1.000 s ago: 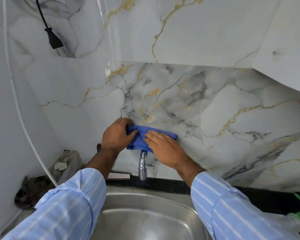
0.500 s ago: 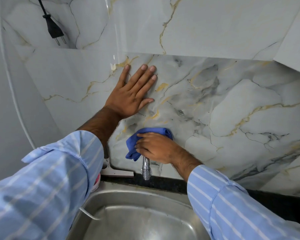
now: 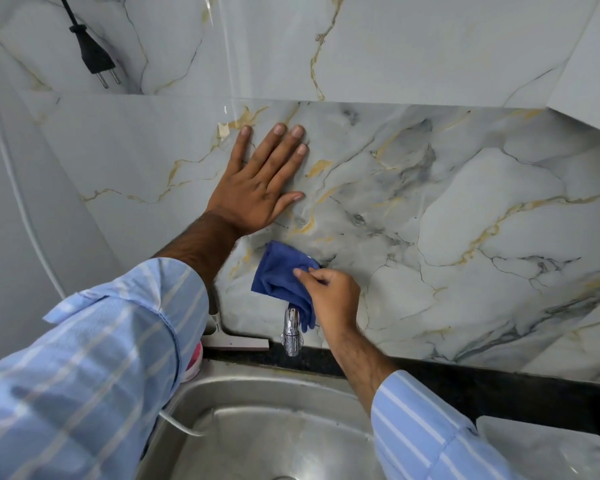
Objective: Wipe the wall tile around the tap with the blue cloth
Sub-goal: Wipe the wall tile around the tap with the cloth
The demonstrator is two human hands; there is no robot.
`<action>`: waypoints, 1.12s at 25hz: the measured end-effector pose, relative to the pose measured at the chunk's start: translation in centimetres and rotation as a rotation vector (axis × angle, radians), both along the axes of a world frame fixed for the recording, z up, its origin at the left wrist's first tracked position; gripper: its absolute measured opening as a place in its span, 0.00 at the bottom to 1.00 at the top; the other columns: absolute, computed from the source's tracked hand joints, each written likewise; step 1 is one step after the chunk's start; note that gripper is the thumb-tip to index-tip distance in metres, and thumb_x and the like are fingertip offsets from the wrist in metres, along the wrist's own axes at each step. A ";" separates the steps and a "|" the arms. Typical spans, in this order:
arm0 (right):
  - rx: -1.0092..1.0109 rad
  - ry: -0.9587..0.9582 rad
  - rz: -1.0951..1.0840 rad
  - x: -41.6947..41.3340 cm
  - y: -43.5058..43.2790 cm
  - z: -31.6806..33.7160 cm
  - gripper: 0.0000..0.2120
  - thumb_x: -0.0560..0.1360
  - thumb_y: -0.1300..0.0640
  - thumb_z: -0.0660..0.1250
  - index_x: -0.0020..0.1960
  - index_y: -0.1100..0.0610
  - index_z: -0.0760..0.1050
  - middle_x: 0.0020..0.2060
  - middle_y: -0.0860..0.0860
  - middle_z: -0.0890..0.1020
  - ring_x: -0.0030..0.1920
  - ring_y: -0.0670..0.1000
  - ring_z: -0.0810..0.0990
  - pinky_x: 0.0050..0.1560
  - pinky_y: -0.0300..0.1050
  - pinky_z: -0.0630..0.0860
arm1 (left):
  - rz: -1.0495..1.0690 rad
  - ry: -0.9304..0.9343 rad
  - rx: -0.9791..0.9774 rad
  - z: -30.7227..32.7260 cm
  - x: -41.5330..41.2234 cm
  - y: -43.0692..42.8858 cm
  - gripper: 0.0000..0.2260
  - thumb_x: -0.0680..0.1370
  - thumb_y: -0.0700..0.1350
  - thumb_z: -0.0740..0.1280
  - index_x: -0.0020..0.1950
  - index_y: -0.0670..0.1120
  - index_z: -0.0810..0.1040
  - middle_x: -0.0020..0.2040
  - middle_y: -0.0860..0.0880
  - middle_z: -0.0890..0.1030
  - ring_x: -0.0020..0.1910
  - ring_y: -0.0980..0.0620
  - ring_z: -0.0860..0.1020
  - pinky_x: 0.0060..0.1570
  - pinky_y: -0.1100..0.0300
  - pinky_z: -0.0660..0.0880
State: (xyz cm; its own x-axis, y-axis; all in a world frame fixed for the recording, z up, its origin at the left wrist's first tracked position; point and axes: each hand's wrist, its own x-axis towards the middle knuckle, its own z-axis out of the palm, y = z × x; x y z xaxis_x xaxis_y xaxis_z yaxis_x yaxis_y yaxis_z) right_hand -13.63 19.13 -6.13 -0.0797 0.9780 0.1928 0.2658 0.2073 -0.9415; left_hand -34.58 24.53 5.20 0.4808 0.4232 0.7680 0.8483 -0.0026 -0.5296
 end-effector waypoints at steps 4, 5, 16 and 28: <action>-0.505 0.001 -0.045 -1.7 1.5 1.7 0.14 0.69 0.48 0.76 0.39 0.60 0.81 0.33 0.52 0.83 0.35 0.52 0.82 0.38 0.45 0.81 | 0.008 -0.007 0.009 -0.2 -0.1 0.0 0.34 0.87 0.62 0.58 0.86 0.43 0.54 0.86 0.44 0.49 0.86 0.42 0.51 0.81 0.34 0.49; -0.613 0.079 0.007 -2.4 1.8 1.8 0.13 0.73 0.51 0.72 0.44 0.62 0.80 0.36 0.55 0.83 0.39 0.55 0.83 0.43 0.47 0.82 | 0.006 -0.011 0.006 -0.1 -0.1 0.1 0.34 0.87 0.62 0.57 0.86 0.43 0.54 0.86 0.44 0.49 0.86 0.43 0.50 0.81 0.34 0.48; -0.924 0.768 0.346 -1.9 1.1 -0.2 0.14 0.82 0.54 0.60 0.52 0.60 0.82 0.45 0.58 0.87 0.46 0.56 0.84 0.49 0.53 0.81 | -0.003 -0.001 -0.012 -0.2 0.1 0.2 0.34 0.87 0.62 0.56 0.86 0.44 0.52 0.85 0.42 0.56 0.85 0.41 0.54 0.81 0.33 0.51; 0.454 -1.368 0.265 -4.8 -1.8 4.2 0.10 0.75 0.64 0.65 0.36 0.65 0.73 0.49 0.60 0.82 0.53 0.63 0.80 0.52 0.53 0.75 | 0.018 0.005 0.004 -0.1 0.2 -0.2 0.33 0.87 0.61 0.57 0.86 0.42 0.54 0.85 0.41 0.57 0.84 0.40 0.57 0.80 0.32 0.54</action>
State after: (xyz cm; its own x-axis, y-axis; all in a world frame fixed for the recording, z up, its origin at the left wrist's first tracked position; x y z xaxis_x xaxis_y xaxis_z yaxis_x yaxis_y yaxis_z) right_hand -18.39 17.35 -1.92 -0.6134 0.7833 0.1012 0.7867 0.5947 0.1657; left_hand -34.43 24.32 5.10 0.4773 0.4282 0.7674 0.8454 0.0147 -0.5339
